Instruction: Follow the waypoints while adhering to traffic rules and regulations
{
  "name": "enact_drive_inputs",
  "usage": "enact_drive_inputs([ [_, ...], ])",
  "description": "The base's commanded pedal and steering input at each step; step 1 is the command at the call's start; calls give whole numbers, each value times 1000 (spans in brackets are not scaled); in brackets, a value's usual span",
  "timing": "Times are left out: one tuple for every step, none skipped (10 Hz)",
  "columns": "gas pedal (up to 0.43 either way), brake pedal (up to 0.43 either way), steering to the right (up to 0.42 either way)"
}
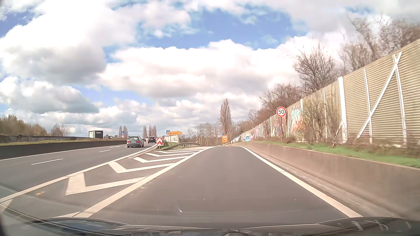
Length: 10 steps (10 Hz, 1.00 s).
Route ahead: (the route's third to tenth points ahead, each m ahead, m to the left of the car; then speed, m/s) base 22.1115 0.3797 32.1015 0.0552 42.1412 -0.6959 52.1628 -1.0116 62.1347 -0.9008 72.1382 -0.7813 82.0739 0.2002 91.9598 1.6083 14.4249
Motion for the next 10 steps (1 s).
enact_drive_inputs([
  [0, 0, 1],
  [0, 0, 1],
  [0, 0, 2],
  [0, 0, 2],
  [0, 0, 2],
  [0, 0, 2],
  [0, 0, 3],
  [0, 0, 5],
  [0, 0, 12],
  [0, 0, 14],
])
